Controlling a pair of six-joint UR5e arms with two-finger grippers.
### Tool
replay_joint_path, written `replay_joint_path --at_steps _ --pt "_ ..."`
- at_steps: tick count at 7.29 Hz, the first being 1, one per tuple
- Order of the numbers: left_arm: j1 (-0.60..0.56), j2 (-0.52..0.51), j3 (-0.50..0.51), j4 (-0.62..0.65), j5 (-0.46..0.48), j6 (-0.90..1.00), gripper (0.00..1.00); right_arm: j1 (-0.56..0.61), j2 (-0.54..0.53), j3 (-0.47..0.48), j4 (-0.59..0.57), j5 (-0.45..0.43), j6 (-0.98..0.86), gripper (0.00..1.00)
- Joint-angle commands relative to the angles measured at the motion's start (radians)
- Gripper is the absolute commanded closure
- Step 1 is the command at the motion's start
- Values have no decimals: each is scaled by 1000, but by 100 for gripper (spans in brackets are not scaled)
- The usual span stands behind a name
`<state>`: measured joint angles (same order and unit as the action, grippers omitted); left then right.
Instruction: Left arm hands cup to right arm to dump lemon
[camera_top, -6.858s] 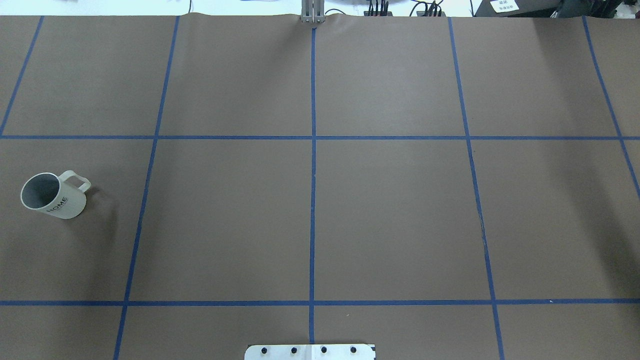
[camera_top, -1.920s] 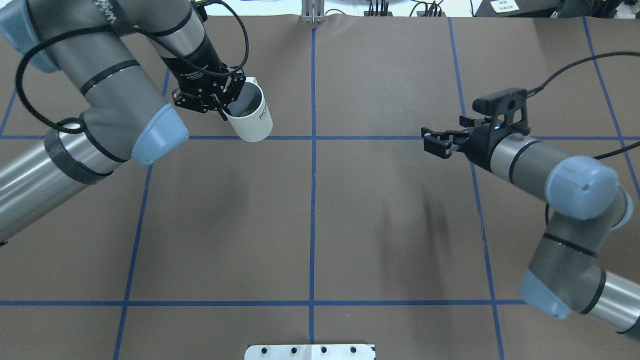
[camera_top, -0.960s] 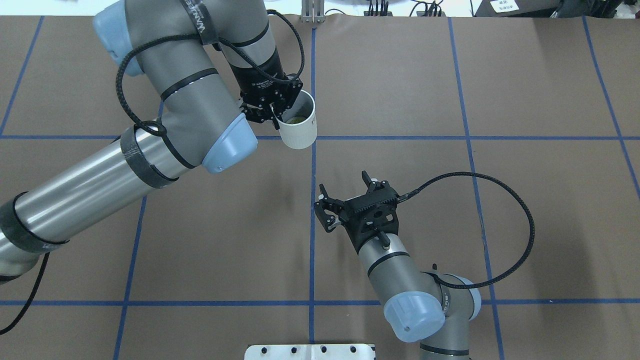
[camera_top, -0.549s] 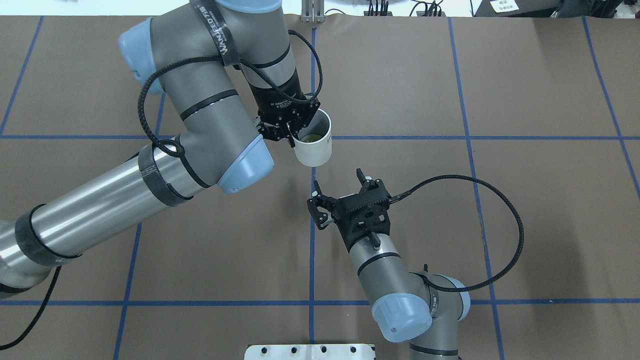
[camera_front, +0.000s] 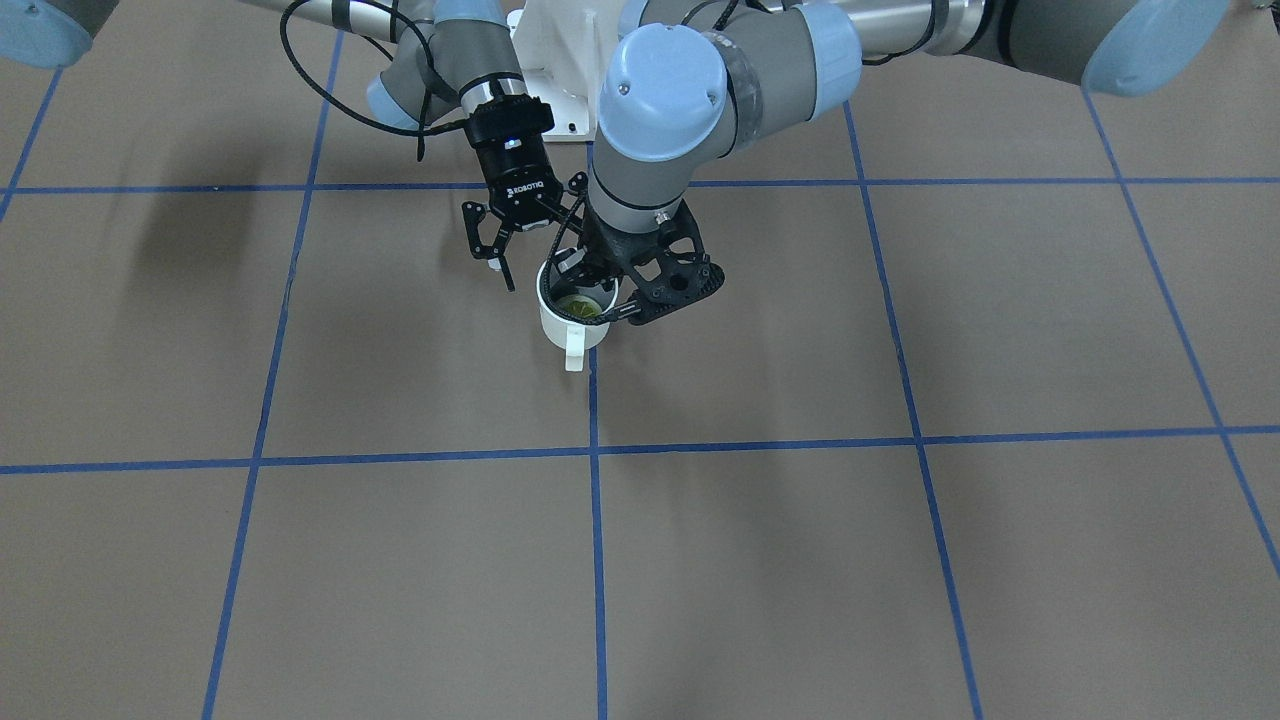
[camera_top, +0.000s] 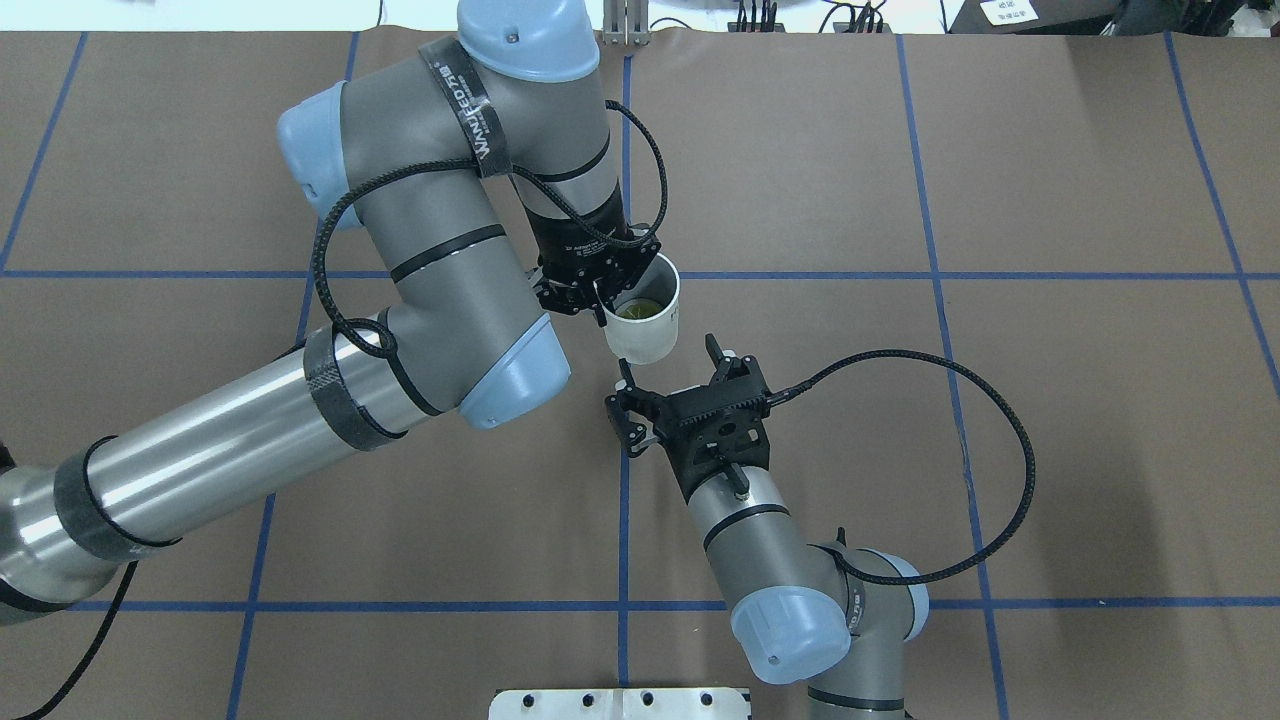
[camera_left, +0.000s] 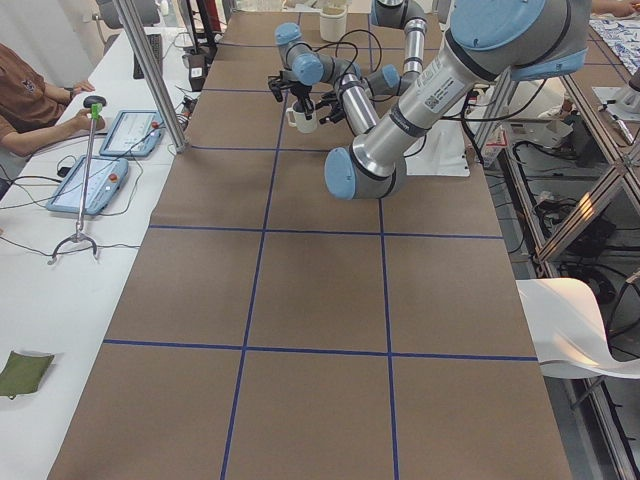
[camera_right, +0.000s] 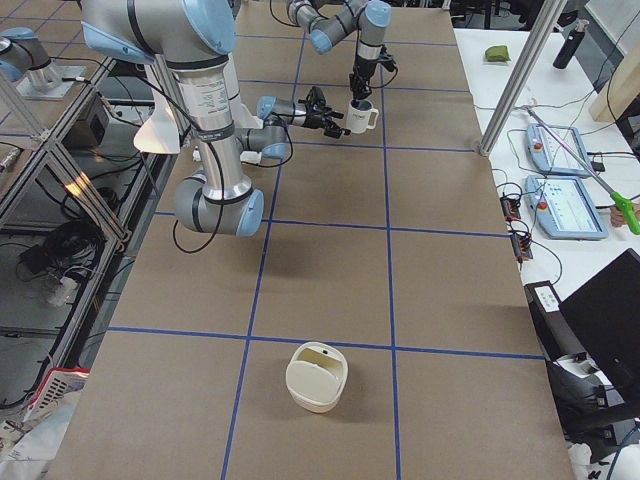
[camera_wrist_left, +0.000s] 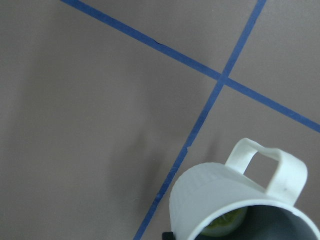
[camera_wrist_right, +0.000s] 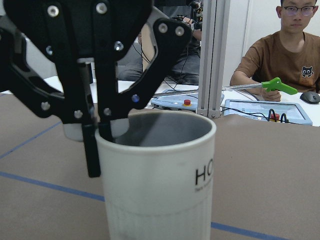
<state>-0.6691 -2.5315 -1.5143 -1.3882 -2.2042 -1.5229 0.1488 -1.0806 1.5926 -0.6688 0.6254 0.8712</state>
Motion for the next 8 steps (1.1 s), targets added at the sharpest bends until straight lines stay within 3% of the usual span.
replay_joint_path --at_steps 1,8 --pt "19 -9 -1 0 1 0 100 0 1 -3 0 0 -1 2" --pt "60 -12 -9 1 1 -2 100 0 -1 -14 3 -3 0 2"
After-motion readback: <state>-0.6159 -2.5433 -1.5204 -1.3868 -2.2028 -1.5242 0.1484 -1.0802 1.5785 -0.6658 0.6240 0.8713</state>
